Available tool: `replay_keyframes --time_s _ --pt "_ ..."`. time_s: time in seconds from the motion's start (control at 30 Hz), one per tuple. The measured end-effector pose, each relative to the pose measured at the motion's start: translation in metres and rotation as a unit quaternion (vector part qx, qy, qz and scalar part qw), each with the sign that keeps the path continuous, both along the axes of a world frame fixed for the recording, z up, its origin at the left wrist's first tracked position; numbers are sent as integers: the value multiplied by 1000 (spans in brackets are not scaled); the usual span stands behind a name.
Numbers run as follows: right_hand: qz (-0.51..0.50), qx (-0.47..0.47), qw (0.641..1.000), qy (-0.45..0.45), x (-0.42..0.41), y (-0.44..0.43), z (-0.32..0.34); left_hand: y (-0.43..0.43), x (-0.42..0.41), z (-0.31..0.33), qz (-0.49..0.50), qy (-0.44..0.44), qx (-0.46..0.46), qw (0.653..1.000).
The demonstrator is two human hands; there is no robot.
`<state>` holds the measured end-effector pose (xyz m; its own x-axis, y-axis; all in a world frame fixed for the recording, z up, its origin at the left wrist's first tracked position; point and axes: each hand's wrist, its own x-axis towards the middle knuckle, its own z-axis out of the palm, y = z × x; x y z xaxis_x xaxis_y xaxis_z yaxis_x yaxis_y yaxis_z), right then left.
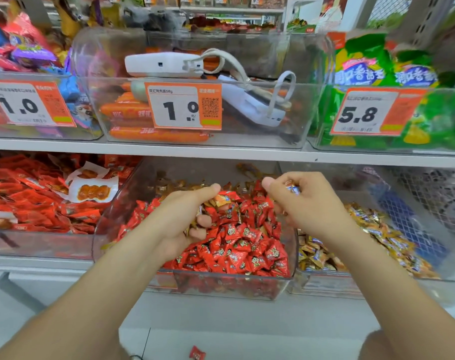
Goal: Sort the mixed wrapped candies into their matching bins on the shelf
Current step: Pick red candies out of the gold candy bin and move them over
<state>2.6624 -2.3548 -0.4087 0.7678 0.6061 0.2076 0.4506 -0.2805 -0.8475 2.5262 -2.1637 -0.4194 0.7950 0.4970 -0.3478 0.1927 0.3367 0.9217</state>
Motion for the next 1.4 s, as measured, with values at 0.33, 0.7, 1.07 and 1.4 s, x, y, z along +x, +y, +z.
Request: replay_keyframes --time_s 0.33,0.7,1.07,1.4 --pt "-27 -51 989 -133 4 -25 -13 -30 16 -8 -29 23 128 991" --pt "32 -69 985 -153 -2 3 -9 -23 15 3 -34 -33 -106 993" --pt "-132 -97 973 161 63 -79 -30 -67 -5 9 -137 -69 147 977" --pt "-49 -99 994 16 88 -162 -53 -160 55 10 -198 -110 546 806"
